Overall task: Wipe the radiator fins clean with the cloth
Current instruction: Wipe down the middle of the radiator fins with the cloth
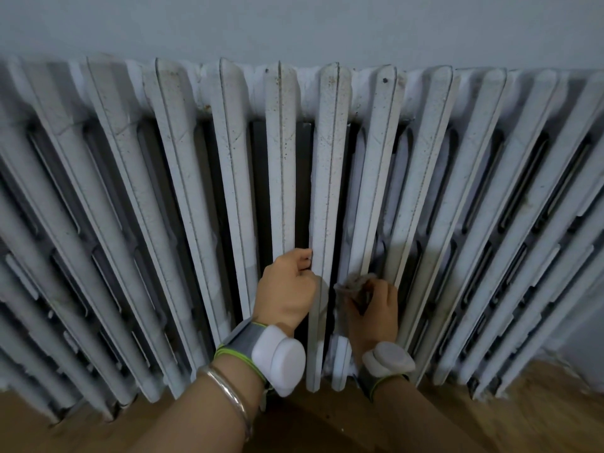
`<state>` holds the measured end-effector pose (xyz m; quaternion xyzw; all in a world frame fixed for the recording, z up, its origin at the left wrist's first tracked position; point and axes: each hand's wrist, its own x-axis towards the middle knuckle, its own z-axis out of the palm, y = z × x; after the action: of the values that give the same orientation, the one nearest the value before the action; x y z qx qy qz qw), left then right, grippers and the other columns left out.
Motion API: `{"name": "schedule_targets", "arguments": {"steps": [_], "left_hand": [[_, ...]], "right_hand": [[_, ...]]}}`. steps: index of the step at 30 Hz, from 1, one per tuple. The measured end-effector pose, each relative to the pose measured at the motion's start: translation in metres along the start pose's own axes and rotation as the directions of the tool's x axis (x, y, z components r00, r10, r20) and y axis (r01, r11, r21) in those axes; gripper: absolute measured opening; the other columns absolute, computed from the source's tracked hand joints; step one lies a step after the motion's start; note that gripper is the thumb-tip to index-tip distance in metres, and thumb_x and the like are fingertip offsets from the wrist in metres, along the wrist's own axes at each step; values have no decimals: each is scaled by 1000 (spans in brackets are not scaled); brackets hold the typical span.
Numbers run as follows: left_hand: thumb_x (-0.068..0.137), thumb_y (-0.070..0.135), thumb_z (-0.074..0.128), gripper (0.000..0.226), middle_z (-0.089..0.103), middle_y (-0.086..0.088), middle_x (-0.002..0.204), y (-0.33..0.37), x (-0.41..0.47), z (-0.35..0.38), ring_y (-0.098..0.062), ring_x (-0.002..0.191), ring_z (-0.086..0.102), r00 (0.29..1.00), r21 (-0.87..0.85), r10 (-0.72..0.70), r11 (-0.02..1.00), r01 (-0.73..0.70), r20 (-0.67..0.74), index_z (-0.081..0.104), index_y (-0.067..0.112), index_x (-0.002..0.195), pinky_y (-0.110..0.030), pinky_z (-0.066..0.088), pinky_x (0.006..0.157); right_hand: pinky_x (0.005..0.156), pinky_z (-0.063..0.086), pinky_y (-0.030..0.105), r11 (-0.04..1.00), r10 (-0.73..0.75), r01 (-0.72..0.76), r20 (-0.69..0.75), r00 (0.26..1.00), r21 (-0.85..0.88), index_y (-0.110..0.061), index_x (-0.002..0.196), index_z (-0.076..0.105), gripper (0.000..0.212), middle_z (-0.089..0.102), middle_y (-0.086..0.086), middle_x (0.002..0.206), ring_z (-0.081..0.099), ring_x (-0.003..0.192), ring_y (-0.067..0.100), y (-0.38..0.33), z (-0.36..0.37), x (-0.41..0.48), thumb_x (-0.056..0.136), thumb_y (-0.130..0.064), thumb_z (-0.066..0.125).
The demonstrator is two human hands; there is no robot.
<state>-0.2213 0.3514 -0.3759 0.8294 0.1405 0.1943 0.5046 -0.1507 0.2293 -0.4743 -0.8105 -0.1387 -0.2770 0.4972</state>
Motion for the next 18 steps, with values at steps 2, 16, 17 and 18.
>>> {"name": "schedule_targets", "arguments": {"steps": [2, 16, 17, 18], "left_hand": [[91, 2, 45, 40, 62, -5, 123, -1, -4, -2, -17, 117, 55, 1000, 48, -11, 999, 11, 2, 55, 13, 128, -29, 42, 103], [88, 4, 45, 33, 67, -3, 112, -30, -9, -42, -21, 103, 61, 993, 243, -11, 969, 40, -120, 62, 17, 113, -36, 51, 89], [89, 4, 45, 36, 65, -4, 118, -31, -8, -43, -21, 108, 59, 993, 225, -10, 974, 36, -117, 59, 15, 120, -36, 50, 93], [90, 4, 46, 40, 62, -5, 124, -30, -8, -43, -20, 113, 57, 994, 195, -12, 980, 32, -105, 55, 14, 127, -35, 47, 97]], "right_hand": [[86, 43, 32, 999, 34, -34, 56, 998, 1, -7, 97, 54, 28, 49, 9, 103, 54, 95, 29, 6, 0, -4, 77, -4, 74], [76, 40, 15, 999, 44, -46, 388, 921, -3, -20, 101, 51, 25, 56, -4, 104, 52, 93, 9, -51, -30, 11, 85, -25, 69], [75, 38, 9, 1000, -19, 13, 358, 934, 18, -21, 102, 50, 25, 54, -5, 106, 50, 92, 7, -61, -30, 16, 86, -26, 68], [73, 36, 5, 997, -81, 76, 314, 946, 28, -21, 103, 50, 24, 51, -7, 106, 47, 91, 4, -70, -29, 21, 87, -27, 66]]}}
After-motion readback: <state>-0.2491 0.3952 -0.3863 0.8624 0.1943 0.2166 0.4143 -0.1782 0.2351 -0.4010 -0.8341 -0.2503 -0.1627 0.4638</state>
